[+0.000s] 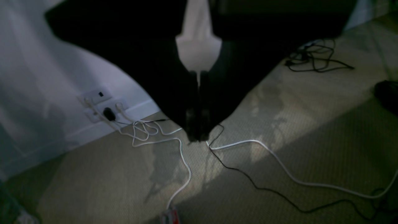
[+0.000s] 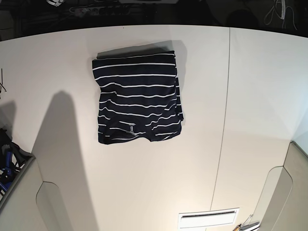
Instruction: Fold the T-shirt properly
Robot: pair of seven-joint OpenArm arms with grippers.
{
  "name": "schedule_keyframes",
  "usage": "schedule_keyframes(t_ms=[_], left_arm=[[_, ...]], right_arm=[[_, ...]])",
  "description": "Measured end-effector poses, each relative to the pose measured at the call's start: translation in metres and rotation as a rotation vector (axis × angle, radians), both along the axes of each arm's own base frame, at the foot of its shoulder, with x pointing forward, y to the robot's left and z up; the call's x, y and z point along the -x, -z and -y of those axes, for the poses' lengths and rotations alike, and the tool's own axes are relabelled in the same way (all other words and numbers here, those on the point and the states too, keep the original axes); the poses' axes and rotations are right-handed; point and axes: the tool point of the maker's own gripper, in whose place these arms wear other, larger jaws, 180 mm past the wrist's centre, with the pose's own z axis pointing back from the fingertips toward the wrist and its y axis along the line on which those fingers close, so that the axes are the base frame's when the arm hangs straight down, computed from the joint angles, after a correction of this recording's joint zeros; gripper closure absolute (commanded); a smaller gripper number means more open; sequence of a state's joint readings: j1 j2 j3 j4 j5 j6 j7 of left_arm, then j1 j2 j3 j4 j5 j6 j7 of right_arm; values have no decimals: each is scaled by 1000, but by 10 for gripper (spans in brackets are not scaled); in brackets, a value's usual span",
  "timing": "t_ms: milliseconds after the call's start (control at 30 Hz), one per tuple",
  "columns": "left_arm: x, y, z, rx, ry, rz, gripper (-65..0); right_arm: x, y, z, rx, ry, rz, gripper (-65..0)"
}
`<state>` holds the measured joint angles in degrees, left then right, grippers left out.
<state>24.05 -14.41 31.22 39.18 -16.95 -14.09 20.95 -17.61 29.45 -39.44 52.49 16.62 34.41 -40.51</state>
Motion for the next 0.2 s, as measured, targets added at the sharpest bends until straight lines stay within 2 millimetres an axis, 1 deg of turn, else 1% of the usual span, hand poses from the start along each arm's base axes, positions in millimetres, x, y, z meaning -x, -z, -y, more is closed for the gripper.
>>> schedule_keyframes(t_ms=[33, 100, 200], left_arm=[[-2, 0, -1, -2, -2, 2, 0], [-4, 1, -2, -5, -3, 8, 0], [-6, 1, -1, -3, -5, 13, 0]], right_arm=[[0, 1, -2, -2, 0, 1, 0], [0, 2, -13, -19, 8, 2, 0], [-1, 3, -36, -58, 24, 4, 0]])
